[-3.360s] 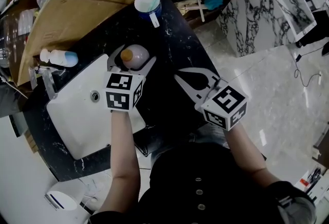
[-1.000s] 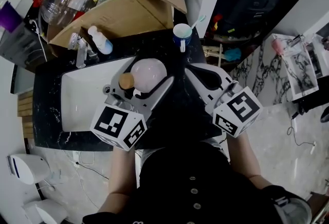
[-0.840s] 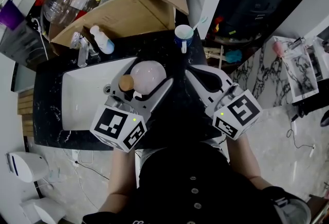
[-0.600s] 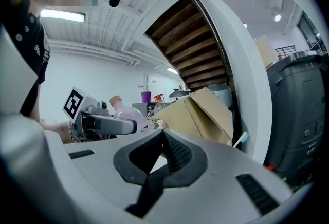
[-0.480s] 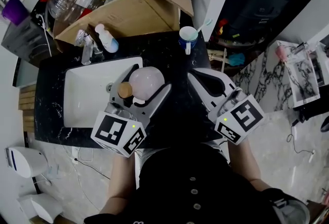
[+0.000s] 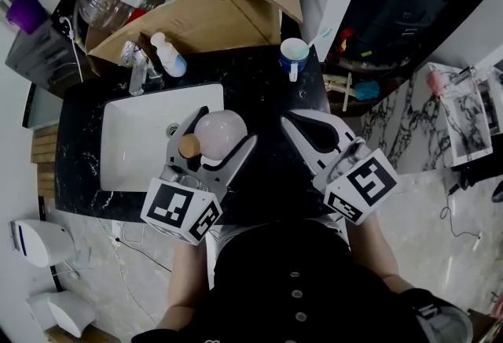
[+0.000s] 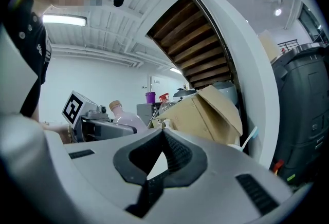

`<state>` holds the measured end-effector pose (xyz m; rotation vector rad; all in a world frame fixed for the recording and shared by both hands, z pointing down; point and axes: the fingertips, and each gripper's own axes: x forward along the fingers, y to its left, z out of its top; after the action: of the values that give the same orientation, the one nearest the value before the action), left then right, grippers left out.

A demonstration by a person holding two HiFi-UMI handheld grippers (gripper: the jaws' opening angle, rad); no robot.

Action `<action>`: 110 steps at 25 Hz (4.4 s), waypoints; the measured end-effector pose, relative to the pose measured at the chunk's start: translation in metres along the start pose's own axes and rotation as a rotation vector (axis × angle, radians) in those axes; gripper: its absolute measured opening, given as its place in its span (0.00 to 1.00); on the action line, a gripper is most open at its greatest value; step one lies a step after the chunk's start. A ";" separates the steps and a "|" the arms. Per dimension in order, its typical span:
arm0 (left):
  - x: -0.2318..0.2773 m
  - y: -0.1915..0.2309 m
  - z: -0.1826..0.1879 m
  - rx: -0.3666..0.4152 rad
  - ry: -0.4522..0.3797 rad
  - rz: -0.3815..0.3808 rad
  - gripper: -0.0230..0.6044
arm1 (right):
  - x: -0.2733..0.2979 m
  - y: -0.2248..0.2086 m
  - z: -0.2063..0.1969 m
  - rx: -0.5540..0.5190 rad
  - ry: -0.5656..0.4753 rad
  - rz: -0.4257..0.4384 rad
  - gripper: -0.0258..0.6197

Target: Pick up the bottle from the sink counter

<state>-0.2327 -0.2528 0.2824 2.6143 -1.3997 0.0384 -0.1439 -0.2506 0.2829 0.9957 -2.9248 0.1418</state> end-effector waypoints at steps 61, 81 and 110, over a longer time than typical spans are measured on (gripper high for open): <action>0.010 -0.010 -0.020 0.015 0.038 -0.092 0.66 | 0.005 -0.006 -0.038 0.086 0.105 0.017 0.04; 0.010 -0.012 -0.019 0.010 0.035 -0.092 0.66 | 0.005 -0.003 -0.038 0.089 0.097 0.022 0.04; 0.010 -0.007 -0.023 -0.006 0.051 -0.089 0.66 | 0.007 0.000 -0.039 0.074 0.106 0.040 0.04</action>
<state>-0.2196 -0.2530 0.3054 2.6478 -1.2645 0.0891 -0.1487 -0.2513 0.3226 0.9090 -2.8632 0.2972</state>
